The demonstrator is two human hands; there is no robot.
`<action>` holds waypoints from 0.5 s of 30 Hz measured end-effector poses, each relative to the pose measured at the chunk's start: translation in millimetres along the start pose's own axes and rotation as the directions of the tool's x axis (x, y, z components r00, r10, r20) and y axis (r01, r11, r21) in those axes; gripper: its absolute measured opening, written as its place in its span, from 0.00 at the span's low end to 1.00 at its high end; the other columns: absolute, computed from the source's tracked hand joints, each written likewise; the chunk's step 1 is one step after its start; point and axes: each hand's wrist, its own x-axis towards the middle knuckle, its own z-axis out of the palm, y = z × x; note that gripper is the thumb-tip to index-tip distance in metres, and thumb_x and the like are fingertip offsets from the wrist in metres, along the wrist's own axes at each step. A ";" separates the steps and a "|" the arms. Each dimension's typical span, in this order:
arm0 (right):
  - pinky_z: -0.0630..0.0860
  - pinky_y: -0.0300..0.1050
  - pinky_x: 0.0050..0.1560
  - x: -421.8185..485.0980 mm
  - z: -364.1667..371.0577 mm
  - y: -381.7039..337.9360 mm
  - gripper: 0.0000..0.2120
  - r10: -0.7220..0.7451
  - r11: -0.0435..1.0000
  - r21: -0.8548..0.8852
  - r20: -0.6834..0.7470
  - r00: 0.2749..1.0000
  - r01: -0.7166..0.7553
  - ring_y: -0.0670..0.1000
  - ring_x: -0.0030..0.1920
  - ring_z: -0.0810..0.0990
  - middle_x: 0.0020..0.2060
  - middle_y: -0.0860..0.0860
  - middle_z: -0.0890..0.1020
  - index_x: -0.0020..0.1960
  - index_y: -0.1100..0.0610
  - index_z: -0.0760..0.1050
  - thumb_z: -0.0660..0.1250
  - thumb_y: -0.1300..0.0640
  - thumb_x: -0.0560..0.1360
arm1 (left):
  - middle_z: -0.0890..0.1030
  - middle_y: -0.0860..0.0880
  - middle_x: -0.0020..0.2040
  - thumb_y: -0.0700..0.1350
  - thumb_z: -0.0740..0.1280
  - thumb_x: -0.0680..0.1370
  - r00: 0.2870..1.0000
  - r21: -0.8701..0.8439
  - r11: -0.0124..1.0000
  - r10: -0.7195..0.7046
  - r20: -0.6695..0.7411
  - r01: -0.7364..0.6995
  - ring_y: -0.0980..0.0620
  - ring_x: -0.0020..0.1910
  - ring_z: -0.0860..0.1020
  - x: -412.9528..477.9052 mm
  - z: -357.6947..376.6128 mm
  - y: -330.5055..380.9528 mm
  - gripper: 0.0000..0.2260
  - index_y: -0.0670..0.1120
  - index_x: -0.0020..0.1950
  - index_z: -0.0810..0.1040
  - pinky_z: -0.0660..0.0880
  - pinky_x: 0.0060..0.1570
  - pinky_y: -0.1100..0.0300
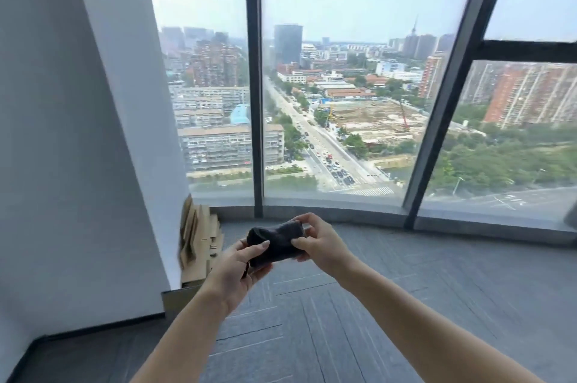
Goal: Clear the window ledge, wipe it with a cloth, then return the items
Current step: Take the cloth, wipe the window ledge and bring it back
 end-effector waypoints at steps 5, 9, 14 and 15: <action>0.81 0.43 0.40 28.9 -149.7 51.8 0.12 0.049 0.999 0.024 -0.231 0.972 -0.045 0.57 0.46 0.81 0.52 0.64 0.80 0.58 0.58 0.73 0.64 0.66 0.76 | 0.82 0.40 0.49 0.34 0.67 0.76 0.979 0.101 0.991 -0.109 0.171 0.093 0.44 0.50 0.80 107.0 141.9 -31.0 0.09 0.39 0.55 0.77 0.77 0.53 0.52; 0.81 0.41 0.40 52.1 -255.6 94.8 0.12 0.120 0.992 0.074 -0.399 0.909 -0.098 0.61 0.50 0.82 0.53 0.62 0.79 0.60 0.57 0.73 0.65 0.64 0.77 | 0.82 0.41 0.49 0.34 0.68 0.76 0.934 0.198 0.972 -0.183 0.308 0.125 0.45 0.49 0.81 194.3 247.1 -58.8 0.09 0.40 0.56 0.76 0.77 0.53 0.53; 0.82 0.42 0.41 81.2 -387.2 139.4 0.11 0.175 0.985 0.109 -0.604 0.778 -0.137 0.57 0.47 0.83 0.51 0.60 0.81 0.57 0.53 0.75 0.66 0.62 0.76 | 0.82 0.39 0.52 0.34 0.69 0.75 0.833 0.317 0.934 -0.303 0.463 0.163 0.45 0.49 0.81 296.2 386.9 -93.9 0.17 0.36 0.63 0.73 0.78 0.50 0.54; 0.82 0.42 0.41 83.9 -412.6 144.8 0.10 0.187 0.982 0.128 -0.634 0.751 -0.136 0.56 0.46 0.83 0.51 0.60 0.81 0.56 0.53 0.75 0.66 0.63 0.76 | 0.82 0.39 0.52 0.34 0.69 0.75 0.807 0.335 0.927 -0.326 0.492 0.171 0.45 0.49 0.81 313.5 415.3 -101.2 0.18 0.35 0.64 0.72 0.78 0.51 0.54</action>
